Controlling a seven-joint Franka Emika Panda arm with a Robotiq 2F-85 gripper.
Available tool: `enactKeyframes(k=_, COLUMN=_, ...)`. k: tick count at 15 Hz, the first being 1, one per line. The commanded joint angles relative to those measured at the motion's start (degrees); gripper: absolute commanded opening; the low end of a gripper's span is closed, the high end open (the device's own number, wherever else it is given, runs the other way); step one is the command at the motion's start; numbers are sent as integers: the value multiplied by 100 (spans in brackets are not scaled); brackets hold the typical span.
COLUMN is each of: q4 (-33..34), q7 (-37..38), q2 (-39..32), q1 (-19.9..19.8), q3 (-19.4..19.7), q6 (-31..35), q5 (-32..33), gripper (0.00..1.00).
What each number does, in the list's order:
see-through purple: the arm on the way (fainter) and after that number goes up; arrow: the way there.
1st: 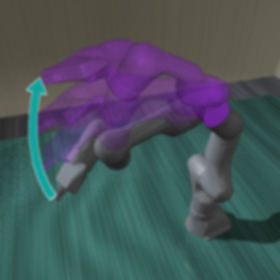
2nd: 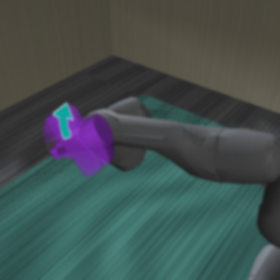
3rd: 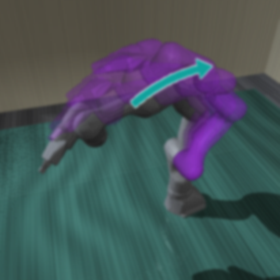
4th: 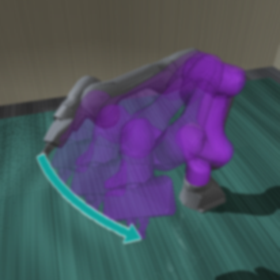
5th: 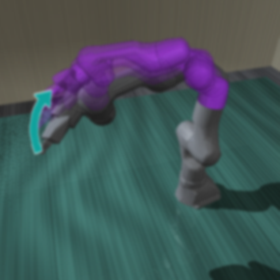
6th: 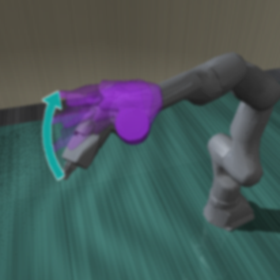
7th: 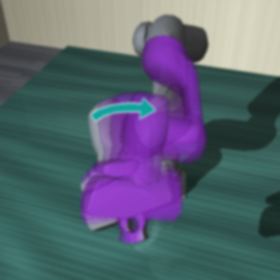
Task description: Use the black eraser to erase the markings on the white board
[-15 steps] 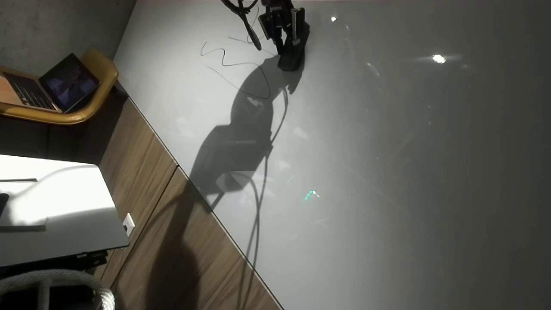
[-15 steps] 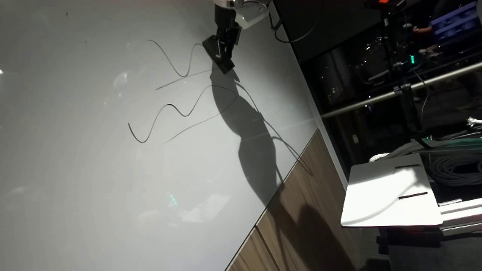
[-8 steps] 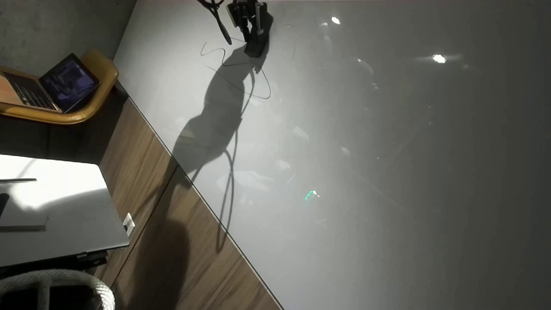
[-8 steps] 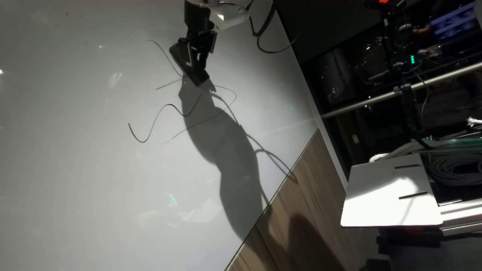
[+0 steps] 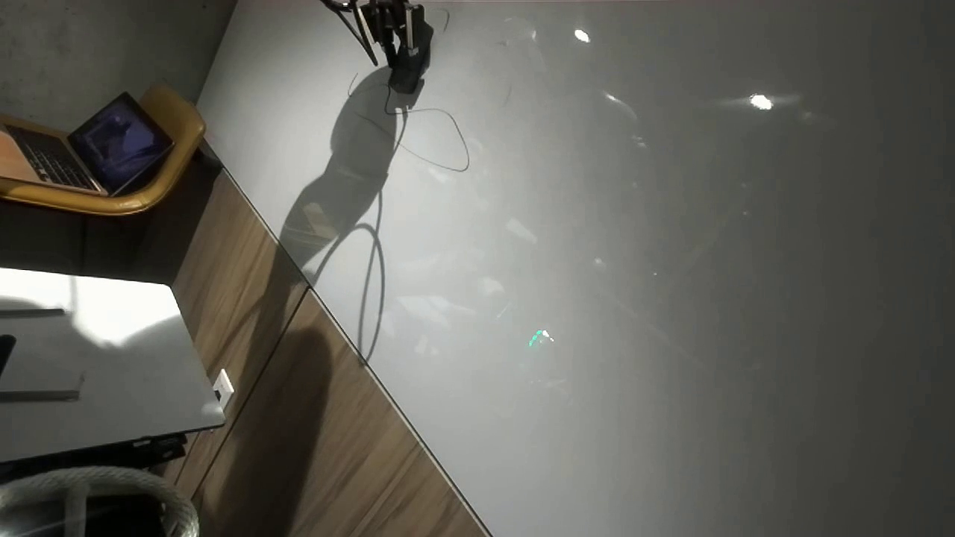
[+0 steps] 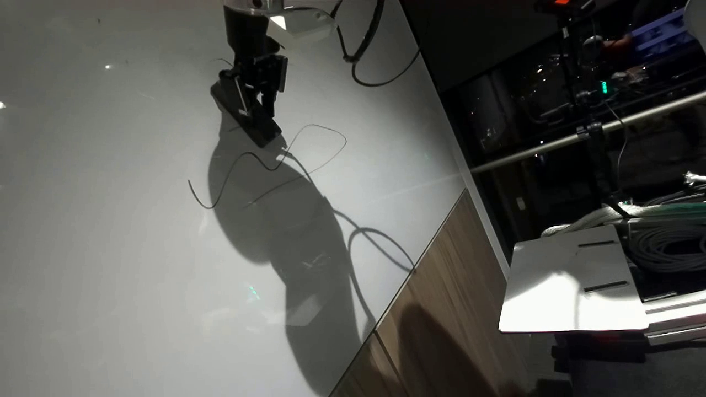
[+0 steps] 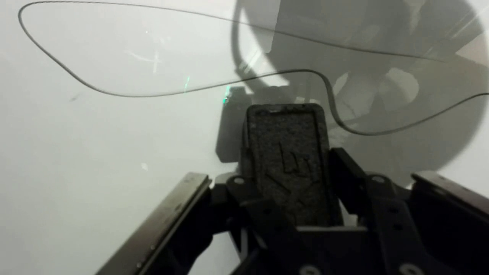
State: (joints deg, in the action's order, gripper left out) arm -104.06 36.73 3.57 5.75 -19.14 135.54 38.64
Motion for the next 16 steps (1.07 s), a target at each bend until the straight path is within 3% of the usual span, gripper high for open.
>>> enactKeyframes(k=1, q4=838, q7=-23, q2=-638, q1=307, q3=90, q6=-138, q5=337, gripper=28)
enactKeyframes(k=11, q4=2064, q7=-631, q2=-426, q1=725, q3=160, q6=-1264, q5=810, gripper=28)
enactKeyframes(k=16, q4=1439, q7=-827, q2=-118, q1=383, q3=655, q6=-860, q5=333, gripper=28)
